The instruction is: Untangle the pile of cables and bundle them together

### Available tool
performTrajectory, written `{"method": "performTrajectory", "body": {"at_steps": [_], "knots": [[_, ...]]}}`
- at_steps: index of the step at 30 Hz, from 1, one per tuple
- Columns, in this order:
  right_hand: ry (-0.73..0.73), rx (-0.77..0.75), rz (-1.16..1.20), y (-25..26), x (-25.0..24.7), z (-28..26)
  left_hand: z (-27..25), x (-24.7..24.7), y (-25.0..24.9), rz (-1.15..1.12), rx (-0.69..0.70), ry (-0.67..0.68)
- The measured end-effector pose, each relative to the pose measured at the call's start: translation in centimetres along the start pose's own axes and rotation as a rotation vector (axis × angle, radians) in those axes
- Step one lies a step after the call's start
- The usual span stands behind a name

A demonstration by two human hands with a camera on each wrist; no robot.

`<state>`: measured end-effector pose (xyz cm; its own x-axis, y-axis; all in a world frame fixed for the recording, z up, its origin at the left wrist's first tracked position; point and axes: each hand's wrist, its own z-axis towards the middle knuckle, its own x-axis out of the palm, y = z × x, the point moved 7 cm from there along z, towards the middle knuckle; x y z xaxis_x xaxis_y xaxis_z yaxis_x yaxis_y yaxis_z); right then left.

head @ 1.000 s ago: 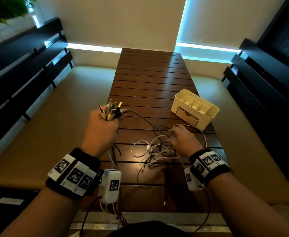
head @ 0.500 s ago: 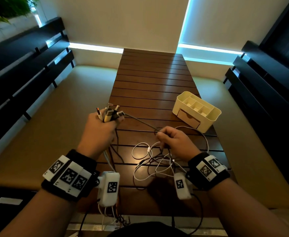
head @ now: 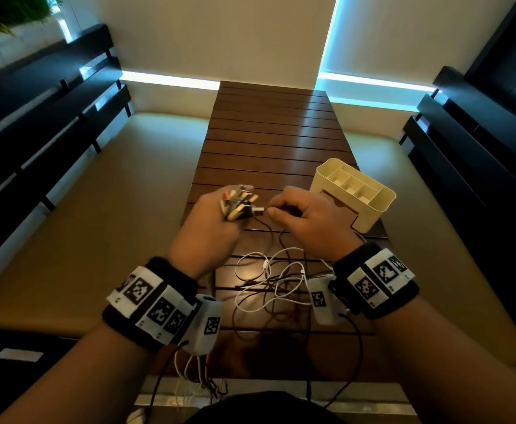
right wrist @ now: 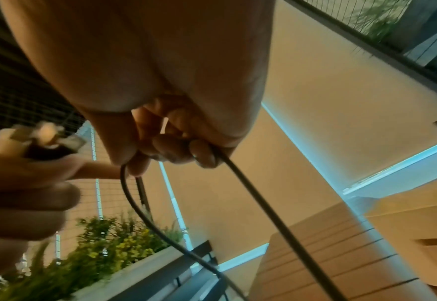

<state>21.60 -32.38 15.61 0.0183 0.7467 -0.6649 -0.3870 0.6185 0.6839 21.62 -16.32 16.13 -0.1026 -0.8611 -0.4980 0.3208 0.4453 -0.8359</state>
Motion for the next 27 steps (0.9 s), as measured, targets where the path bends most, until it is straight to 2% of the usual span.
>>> {"method": "performTrajectory", "body": {"at_steps": [3, 5, 8, 11, 13, 15, 20, 22, 24, 27], "knots": [[-0.045, -0.082, 0.013, 1.7, -0.1, 0.2, 0.1, 0.7, -0.5, 0.059, 0.035, 0.061], [-0.026, -0.052, 0.049, 1.3, -0.1, 0.0, -0.1, 0.4, -0.7, 0.087, 0.028, 0.061], [0.058, 0.092, 0.102, -1.5, 0.9, -1.3, -0.1, -1.5, -0.1, 0.014, -0.035, -0.019], [0.1, 0.291, 0.099, -6.2, 2.1, -3.0, 0.1, -5.1, 1.2, -0.165, -0.123, -0.188], [0.085, 0.384, 0.115, -8.7, 2.5, -3.9, -0.1, -6.9, 1.5, -0.2, -0.14, -0.266], [0.011, 0.433, 0.13, -9.7, 1.9, -4.0, -0.4, -7.3, 2.0, -0.21, -0.153, -0.261], [-0.318, 0.286, 0.085, -5.3, -4.2, 0.2, -0.7, -5.4, 2.4, -0.14, -0.177, -0.108], [-0.378, 0.197, 0.094, -2.7, -6.4, 1.6, -1.0, -4.2, 2.5, -0.037, -0.208, 0.004], [-0.35, 0.118, 0.109, -0.6, -7.0, 2.0, -1.3, -3.5, 3.0, 0.045, -0.239, 0.07], [-0.184, 0.087, 0.089, 0.5, -4.9, 1.0, -1.5, -4.0, 3.4, 0.091, -0.215, 0.0]]}}
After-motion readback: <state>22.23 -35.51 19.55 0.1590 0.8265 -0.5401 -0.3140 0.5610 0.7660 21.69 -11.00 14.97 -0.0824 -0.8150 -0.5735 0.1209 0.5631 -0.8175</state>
